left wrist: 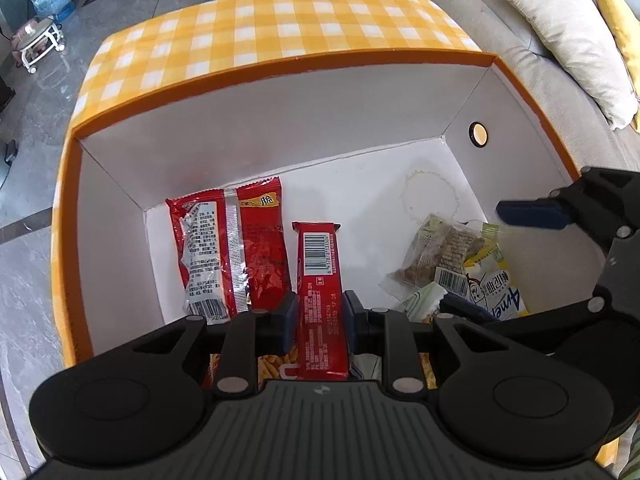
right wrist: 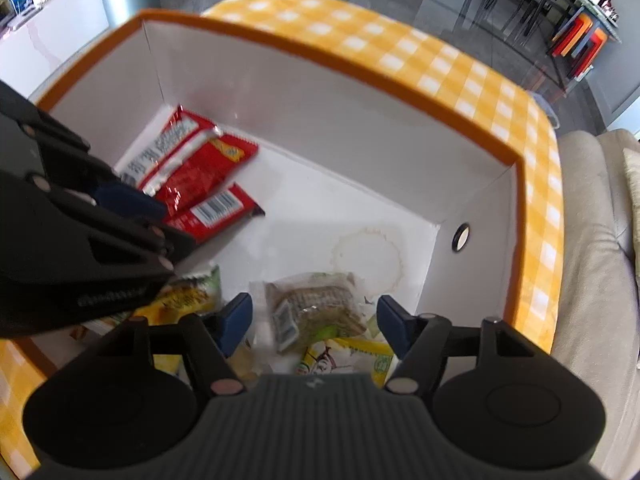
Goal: Organize snacks
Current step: 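Open both tools and withdraw them back over the remaining snacks, then grasp the green sausage with the left tool while the right tool grasps the red-date bag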
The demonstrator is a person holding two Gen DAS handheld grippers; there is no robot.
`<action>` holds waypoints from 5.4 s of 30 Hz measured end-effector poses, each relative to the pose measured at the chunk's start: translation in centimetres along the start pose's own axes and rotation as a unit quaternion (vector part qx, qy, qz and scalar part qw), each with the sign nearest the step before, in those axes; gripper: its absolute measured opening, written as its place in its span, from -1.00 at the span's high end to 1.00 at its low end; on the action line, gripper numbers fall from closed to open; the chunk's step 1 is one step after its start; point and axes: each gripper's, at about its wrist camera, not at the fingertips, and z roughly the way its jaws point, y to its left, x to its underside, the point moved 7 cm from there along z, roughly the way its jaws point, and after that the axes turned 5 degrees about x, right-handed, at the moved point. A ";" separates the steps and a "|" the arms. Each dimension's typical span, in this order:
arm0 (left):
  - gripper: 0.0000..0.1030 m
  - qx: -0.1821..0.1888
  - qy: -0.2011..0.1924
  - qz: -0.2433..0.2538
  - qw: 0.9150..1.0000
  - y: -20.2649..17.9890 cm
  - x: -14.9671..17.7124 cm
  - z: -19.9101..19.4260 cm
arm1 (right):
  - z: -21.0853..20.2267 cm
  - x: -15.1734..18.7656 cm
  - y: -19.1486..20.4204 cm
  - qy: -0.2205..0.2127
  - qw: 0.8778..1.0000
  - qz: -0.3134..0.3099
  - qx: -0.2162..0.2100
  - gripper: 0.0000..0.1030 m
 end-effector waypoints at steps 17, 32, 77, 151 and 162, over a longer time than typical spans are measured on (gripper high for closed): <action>-0.32 -0.043 -0.102 0.010 0.994 -0.4 1.7 -6.9 | -5.9 1.5 -0.2 -0.062 0.994 0.074 0.051 -0.43; -0.38 -0.040 -0.191 -0.008 0.981 -1.9 8.4 -12.7 | -13.9 6.5 2.5 -0.172 0.979 0.086 0.067 -0.57; -0.01 0.021 -0.081 -0.155 0.984 -4.1 20.7 -3.9 | -9.2 22.1 6.9 -0.109 0.968 0.226 0.029 -0.12; 0.40 -0.009 -0.037 -0.095 0.995 -4.7 21.1 -1.9 | -6.9 22.2 8.5 -0.051 0.981 0.189 -0.004 0.32; 0.53 -0.004 -0.044 -0.100 0.994 -5.0 21.0 -2.7 | -7.7 21.9 8.7 -0.064 0.981 0.184 0.001 0.31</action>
